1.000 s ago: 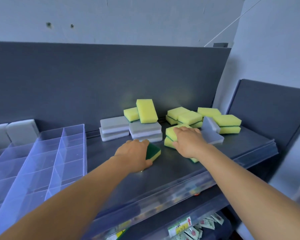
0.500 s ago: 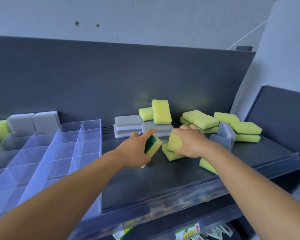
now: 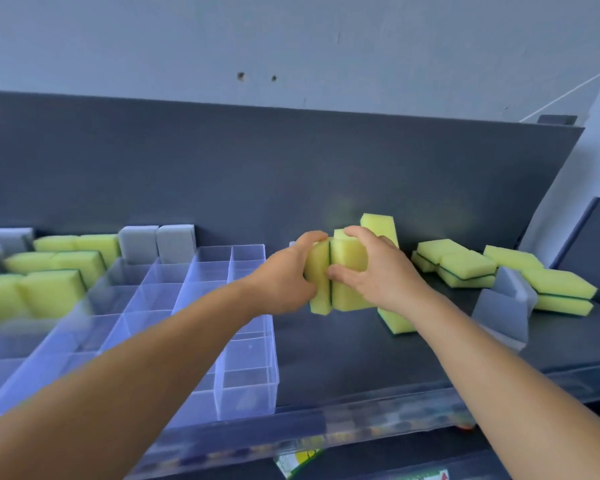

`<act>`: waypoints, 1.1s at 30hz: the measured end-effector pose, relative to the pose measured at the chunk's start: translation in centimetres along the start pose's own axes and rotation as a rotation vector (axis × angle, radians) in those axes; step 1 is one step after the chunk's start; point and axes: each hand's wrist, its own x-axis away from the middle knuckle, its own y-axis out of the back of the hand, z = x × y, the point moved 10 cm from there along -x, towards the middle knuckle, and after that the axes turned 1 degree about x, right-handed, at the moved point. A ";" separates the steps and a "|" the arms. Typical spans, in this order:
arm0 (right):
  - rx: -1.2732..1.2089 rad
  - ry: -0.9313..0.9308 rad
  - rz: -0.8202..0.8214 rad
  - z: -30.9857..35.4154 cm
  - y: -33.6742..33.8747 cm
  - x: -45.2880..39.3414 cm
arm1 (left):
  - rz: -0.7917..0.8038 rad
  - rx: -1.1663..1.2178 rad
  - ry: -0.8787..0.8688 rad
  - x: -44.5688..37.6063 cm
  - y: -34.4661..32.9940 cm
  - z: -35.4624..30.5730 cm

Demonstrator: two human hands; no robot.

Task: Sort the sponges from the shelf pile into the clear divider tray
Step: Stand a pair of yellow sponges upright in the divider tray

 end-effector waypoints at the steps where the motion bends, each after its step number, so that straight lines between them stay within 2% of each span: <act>1: 0.000 0.009 -0.003 1.0 -0.4 0.0 | -0.005 0.012 0.005 0.5 0.8 0.4; 6: -0.021 0.091 0.007 6.3 -2.7 0.0 | -0.089 0.028 0.003 3.5 5.7 2.9; 15: -0.184 0.188 0.157 16.2 -8.5 1.0 | -0.194 -0.031 0.019 9.9 14.5 8.2; 26: -0.205 0.220 0.153 26.3 -13.9 2.0 | -0.318 -0.231 0.205 17.5 24.1 17.0; 33: -0.139 0.231 0.124 30.8 -17.4 2.5 | -0.322 -0.280 0.326 21.3 27.8 22.2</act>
